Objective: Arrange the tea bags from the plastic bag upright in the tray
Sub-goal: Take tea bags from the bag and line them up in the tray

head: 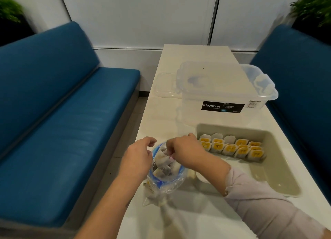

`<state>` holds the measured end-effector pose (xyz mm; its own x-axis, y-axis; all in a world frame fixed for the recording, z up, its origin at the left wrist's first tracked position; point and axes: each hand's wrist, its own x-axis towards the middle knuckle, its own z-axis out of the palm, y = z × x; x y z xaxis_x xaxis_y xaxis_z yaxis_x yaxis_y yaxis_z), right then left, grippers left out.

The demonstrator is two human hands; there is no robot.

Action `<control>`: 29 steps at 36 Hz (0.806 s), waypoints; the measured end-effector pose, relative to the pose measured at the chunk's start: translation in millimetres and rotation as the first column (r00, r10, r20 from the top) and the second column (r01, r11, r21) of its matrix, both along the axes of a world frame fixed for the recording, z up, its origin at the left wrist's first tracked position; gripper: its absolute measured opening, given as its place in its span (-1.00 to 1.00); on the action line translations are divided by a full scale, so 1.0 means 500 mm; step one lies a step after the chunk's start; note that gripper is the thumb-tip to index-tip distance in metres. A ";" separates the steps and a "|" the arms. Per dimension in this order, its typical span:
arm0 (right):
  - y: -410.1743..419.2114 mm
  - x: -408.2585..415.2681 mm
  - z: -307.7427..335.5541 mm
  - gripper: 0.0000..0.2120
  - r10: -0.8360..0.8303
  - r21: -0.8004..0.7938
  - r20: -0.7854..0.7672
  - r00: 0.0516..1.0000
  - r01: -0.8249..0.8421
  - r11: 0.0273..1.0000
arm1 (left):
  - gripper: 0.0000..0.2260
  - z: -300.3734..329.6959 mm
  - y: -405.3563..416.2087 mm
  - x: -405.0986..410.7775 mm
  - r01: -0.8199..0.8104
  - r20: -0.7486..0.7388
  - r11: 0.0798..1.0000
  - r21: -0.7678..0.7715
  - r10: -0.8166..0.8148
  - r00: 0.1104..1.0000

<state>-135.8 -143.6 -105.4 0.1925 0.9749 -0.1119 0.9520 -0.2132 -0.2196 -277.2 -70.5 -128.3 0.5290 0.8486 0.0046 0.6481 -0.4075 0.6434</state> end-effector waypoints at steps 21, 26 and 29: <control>-0.015 0.052 0.060 -0.73 -0.170 0.170 -0.698 0.696 0.391 0.905 | -0.68 0.077 -0.013 0.028 0.071 0.369 0.902 -0.425 0.101 0.924; -0.018 0.053 0.071 -0.74 -0.053 0.389 -0.529 0.847 0.298 0.872 | -0.69 0.097 -0.014 0.038 0.158 0.406 0.563 -0.811 0.348 0.845; -0.018 0.058 0.074 -0.79 0.034 0.479 -0.412 0.911 0.185 0.858 | -0.77 0.102 -0.014 0.039 0.266 0.463 0.444 -0.855 0.425 0.778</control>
<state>-107.0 -152.7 -68.3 0.3140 0.9004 0.3011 0.7463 -0.0381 -0.6645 -257.5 -77.6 -77.4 0.6345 0.6056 -0.4802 0.0299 0.6016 0.7982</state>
